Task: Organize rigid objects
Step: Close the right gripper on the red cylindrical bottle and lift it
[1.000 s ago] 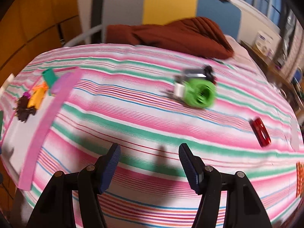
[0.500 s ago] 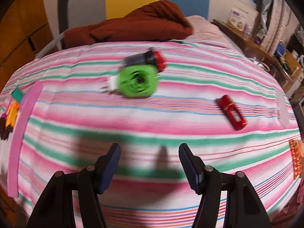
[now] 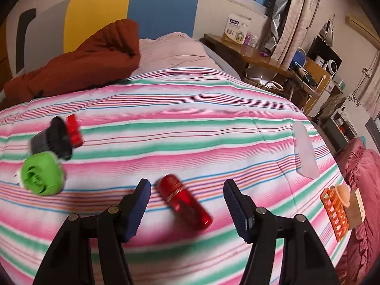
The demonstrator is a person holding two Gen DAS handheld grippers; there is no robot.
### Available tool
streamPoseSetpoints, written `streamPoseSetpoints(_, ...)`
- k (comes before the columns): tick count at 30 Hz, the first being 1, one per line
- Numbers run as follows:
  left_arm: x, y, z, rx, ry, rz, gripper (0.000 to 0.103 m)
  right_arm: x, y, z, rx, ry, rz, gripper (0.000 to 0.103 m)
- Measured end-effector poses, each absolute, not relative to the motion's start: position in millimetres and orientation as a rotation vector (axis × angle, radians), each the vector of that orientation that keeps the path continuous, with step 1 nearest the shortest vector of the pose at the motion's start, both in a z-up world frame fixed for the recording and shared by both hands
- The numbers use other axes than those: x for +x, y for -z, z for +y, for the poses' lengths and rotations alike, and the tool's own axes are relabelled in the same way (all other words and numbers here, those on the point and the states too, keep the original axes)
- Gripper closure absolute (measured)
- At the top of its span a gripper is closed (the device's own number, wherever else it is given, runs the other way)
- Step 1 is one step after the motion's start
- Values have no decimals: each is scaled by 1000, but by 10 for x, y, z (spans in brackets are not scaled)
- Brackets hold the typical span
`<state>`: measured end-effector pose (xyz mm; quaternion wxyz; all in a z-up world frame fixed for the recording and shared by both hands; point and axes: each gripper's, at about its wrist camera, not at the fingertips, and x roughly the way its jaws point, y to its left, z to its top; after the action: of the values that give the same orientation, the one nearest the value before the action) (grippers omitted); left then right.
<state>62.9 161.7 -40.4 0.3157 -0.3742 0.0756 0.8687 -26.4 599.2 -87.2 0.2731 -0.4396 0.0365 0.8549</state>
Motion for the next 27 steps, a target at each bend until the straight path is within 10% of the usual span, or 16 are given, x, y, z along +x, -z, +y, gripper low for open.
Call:
streamPoseSetpoints(17, 638, 486, 1874, -995, -2241, 242, 0, -395, 1208, 6267, -1378, -2217, 288, 39)
streamPoseSetpoints(22, 599, 467, 1939, -984, -2244, 249, 0, -345, 1222, 6298, -1395, -2252, 411, 66)
streamPoseSetpoints(27, 463, 430, 2051, -991, -2249, 214, 0, -305, 1207, 6244, -1413, -2271, 439, 71)
